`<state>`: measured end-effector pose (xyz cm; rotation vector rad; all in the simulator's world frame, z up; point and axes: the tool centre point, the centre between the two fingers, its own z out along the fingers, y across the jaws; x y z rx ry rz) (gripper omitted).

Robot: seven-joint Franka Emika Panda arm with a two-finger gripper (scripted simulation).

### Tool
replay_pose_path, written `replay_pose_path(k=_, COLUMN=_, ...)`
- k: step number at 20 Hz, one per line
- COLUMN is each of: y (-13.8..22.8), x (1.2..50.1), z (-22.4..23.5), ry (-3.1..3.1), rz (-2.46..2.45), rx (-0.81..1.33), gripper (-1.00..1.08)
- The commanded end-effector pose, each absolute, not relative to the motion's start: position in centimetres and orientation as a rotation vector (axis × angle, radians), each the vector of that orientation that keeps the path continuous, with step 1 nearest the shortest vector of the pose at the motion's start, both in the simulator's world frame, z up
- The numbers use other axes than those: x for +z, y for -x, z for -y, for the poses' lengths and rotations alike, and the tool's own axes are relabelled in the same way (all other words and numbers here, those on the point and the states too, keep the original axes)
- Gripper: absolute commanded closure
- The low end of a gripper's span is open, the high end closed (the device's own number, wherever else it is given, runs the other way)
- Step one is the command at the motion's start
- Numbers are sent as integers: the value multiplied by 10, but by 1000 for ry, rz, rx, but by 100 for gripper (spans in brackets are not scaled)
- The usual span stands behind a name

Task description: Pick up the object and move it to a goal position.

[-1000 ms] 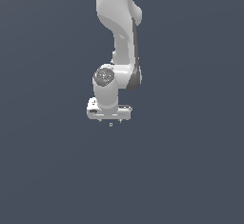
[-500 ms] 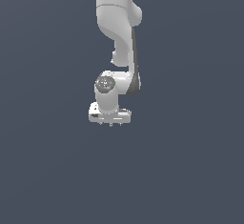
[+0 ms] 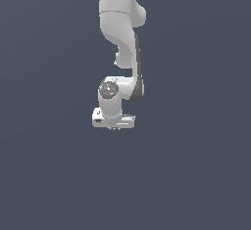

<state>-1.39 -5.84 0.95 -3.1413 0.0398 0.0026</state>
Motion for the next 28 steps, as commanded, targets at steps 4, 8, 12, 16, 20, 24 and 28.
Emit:
replay_pose_path(k=4, y=13, x=9, z=58, ry=3141, rz=-40, rx=1, gripper=108)
replay_pose_path(k=8, y=14, x=10, z=59, ry=3141, rz=-41, rx=2, gripper=108)
replay_pose_path(k=12, y=10, x=16, z=56, ry=3141, rz=-41, rx=2, gripper=108)
replay_pose_path(k=16, y=3, x=32, z=49, ry=3141, rz=-41, rx=2, gripper=108)
replay_pose_path(k=20, y=-8, x=55, z=38, ry=3141, rz=-41, rx=2, gripper=108)
replay_pose_path(k=24, y=-23, x=86, z=25, ry=3141, rz=-41, rx=2, gripper=108)
replay_pose_path(k=28, y=-40, x=121, z=9, ry=3142, rz=-41, rx=1, gripper=108)
